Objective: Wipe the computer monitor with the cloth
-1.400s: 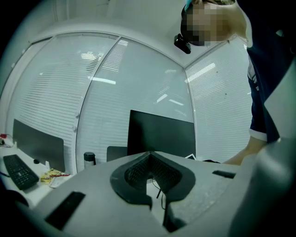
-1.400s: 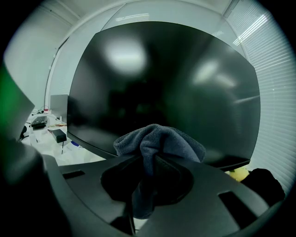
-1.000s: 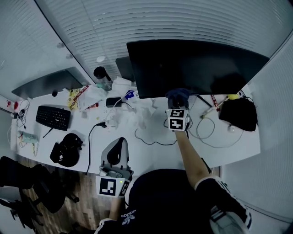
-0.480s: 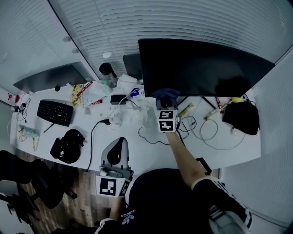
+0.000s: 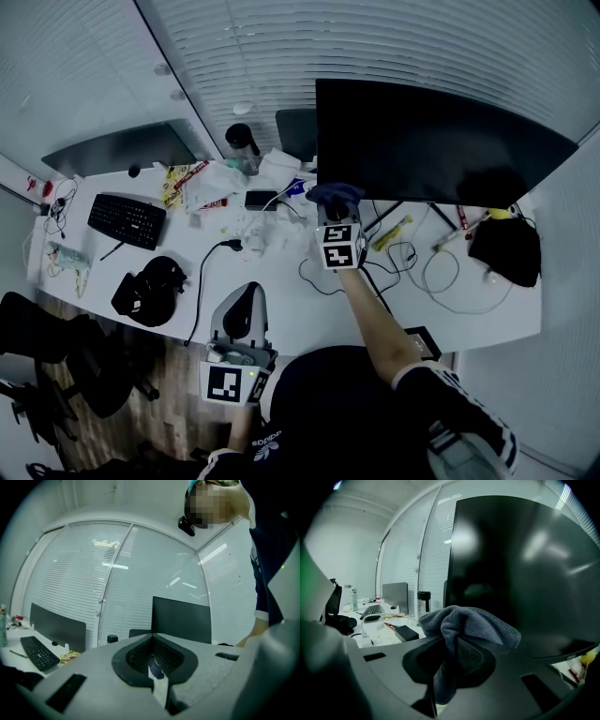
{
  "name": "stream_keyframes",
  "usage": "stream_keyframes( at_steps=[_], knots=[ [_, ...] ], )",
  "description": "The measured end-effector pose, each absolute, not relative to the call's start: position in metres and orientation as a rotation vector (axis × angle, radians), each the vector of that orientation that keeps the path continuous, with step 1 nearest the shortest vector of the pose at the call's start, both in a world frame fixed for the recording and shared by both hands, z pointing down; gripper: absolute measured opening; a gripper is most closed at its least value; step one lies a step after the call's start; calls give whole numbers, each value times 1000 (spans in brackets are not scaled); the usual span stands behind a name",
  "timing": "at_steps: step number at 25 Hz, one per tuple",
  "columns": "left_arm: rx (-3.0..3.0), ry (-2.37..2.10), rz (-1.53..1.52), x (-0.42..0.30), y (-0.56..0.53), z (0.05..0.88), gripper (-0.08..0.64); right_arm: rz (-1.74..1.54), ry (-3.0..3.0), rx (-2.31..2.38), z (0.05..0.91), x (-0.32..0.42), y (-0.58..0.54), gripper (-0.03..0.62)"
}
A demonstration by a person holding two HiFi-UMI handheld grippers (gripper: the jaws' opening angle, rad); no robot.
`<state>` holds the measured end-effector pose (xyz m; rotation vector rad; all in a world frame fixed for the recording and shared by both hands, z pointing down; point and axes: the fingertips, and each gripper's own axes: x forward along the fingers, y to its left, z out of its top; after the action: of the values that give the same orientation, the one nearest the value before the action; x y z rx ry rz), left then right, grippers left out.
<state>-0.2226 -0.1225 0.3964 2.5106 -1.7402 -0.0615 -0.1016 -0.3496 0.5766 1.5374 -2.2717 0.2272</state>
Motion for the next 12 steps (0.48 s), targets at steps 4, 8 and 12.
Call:
stream_keyframes(
  at_steps=[4,8,12],
  knots=[
    [2496,-1740,-65,-226,-120,400,5,210,-2280,1539,571,-103,-349,47],
    [2510,-1731,-88,-224,-121,397,5,173,-2319,1562,548,-104,-350,48],
    [2518,-1722,-104,-223,-121,396,5,162,-2327,1587,521,-105,-353,48]
  ],
)
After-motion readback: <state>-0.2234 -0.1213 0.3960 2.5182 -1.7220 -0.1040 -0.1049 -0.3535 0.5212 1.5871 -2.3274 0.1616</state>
